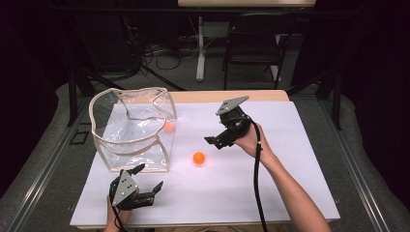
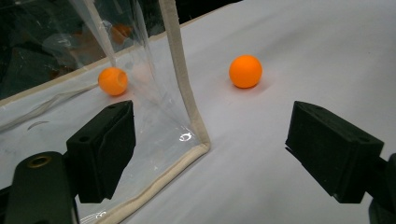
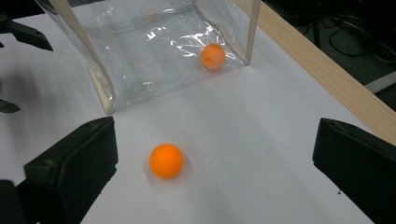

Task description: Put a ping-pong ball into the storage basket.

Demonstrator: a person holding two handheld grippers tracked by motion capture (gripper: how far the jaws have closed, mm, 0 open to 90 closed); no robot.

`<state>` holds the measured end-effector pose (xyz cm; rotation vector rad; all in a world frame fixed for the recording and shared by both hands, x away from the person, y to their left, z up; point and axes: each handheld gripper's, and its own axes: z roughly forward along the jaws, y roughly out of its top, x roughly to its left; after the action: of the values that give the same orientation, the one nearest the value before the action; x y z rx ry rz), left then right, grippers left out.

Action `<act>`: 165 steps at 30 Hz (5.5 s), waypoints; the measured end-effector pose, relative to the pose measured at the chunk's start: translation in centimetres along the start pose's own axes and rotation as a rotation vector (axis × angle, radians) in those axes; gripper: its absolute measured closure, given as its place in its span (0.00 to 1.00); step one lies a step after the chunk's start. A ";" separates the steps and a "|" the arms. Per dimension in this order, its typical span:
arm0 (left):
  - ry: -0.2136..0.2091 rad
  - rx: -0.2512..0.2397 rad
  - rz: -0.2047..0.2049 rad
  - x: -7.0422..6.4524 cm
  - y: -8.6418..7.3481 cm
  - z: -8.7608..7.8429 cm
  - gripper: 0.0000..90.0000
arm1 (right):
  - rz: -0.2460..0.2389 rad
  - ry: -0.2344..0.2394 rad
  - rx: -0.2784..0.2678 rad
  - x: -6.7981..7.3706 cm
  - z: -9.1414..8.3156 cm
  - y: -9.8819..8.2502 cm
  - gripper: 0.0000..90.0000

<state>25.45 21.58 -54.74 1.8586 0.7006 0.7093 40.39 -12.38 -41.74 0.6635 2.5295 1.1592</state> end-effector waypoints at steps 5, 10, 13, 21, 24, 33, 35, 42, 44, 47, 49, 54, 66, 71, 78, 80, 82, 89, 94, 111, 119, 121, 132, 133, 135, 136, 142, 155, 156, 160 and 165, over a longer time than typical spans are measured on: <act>0.001 0.001 0.002 0.0 0.0 0.0 0.18 | 0.000 -0.002 0.002 0.1 0.1 -1.0 0.00; 0.000 -0.001 -0.001 0.0 0.0 0.0 0.18 | 0.009 0.003 0.003 0.3 0.3 -2.2 0.00; 0.001 -0.003 -0.001 0.0 0.0 0.0 0.18 | 0.014 0.004 0.005 0.4 0.4 -3.0 0.00; 0.000 0.000 0.003 -0.1 0.1 0.1 0.18 | 0.026 0.007 0.006 0.7 0.5 -5.0 0.00; -0.002 -0.005 0.001 -0.1 0.0 0.1 0.18 | 0.026 0.000 0.001 0.9 0.4 -5.6 0.00; -0.001 0.003 -0.001 0.0 0.0 0.2 0.18 | 0.055 -0.002 -0.002 0.9 0.6 -7.7 0.00; 0.000 0.001 -0.002 0.0 0.0 0.1 0.18 | 0.052 -0.005 0.014 0.9 0.7 -8.0 0.00; -0.002 -0.008 -0.001 -0.1 0.1 0.1 0.18 | 0.074 -0.001 0.018 1.2 0.9 -8.8 0.00; -0.001 -0.011 0.004 -0.1 0.2 0.0 0.18 | 0.085 0.003 0.009 1.2 0.7 -8.8 0.00; -0.004 -0.009 0.000 -0.1 0.1 0.0 0.18 | 0.081 0.001 0.003 1.2 0.6 -8.8 0.00; 0.000 -0.009 0.003 -0.2 0.2 0.0 0.18 | 0.083 0.001 0.002 1.2 0.7 -8.8 0.00; -0.008 -0.013 0.004 -0.2 0.1 0.0 0.18 | 0.086 0.005 0.004 1.1 0.8 -8.9 0.00; -0.008 -0.010 0.007 -0.3 0.2 0.0 0.18 | 0.105 0.007 0.015 0.9 1.4 -9.2 0.00; -0.009 -0.010 0.004 -0.2 0.1 0.0 0.18 | 0.093 0.010 0.018 1.1 1.6 -9.0 0.00; -0.008 -0.008 0.006 -0.3 0.2 0.0 0.18 | 0.083 0.008 0.018 1.4 1.7 -8.8 0.00; -0.004 -0.009 0.006 -0.3 0.2 0.0 0.18 | 0.079 -0.010 0.008 1.4 1.6 -8.7 0.00; -0.009 -0.009 0.006 -0.3 0.2 0.0 0.18 | 0.081 -0.015 0.012 1.4 1.5 -8.5 0.00; -0.018 -0.006 0.005 -0.2 0.2 0.2 0.18 | 0.075 -0.011 0.011 1.5 2.1 -8.2 0.00; -0.013 -0.011 0.003 -0.3 0.2 0.1 0.18 | 0.070 0.012 0.015 1.7 2.8 -7.6 0.00; -0.012 -0.009 0.001 -0.2 0.1 0.2 0.18 | 0.040 0.039 0.021 2.1 4.8 -6.4 0.00; -0.015 -0.009 0.003 -0.2 0.1 0.2 0.18 | 0.039 0.047 0.035 2.1 5.7 -6.2 0.00; -0.013 -0.011 0.006 -0.2 0.2 0.1 0.18 | 0.044 0.050 0.040 2.0 6.0 -6.2 0.00; -0.012 -0.010 0.005 -0.2 0.1 0.1 0.18 | 0.019 0.065 0.047 2.5 7.2 -6.2 0.00; -0.012 -0.009 0.004 -0.2 0.1 0.1 0.18 | 0.016 0.068 0.052 2.6 7.4 -6.1 0.00; -0.013 -0.003 0.006 -0.2 0.1 0.1 0.18 | 0.006 0.070 0.058 2.7 7.6 -6.1 0.00; -0.013 -0.004 0.004 -0.2 0.1 0.1 0.18 | 0.001 0.071 0.061 2.8 7.8 -6.1 0.00; -0.011 0.000 0.006 -0.1 0.1 0.1 0.18 | -0.017 0.083 0.085 3.1 8.9 -6.0 0.00; -0.013 -0.003 0.007 -0.1 0.1 0.1 0.18 | -0.041 0.091 0.129 3.4 10.8 -5.9 0.00; -0.013 -0.003 0.004 -0.1 0.0 0.1 0.18 | -0.040 0.089 0.128 3.4 10.9 -6.0 0.00; -0.013 -0.004 0.004 -0.1 0.0 0.1 0.18 | -0.032 0.096 0.142 3.3 11.4 -6.1 0.00; -0.012 -0.004 0.005 0.0 0.0 0.0 0.18 | -0.028 0.098 0.149 3.2 11.9 -6.2 0.00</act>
<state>25.46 21.51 -54.72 1.8600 0.6865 0.7016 40.93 -6.68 -54.25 0.6185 2.7192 1.0256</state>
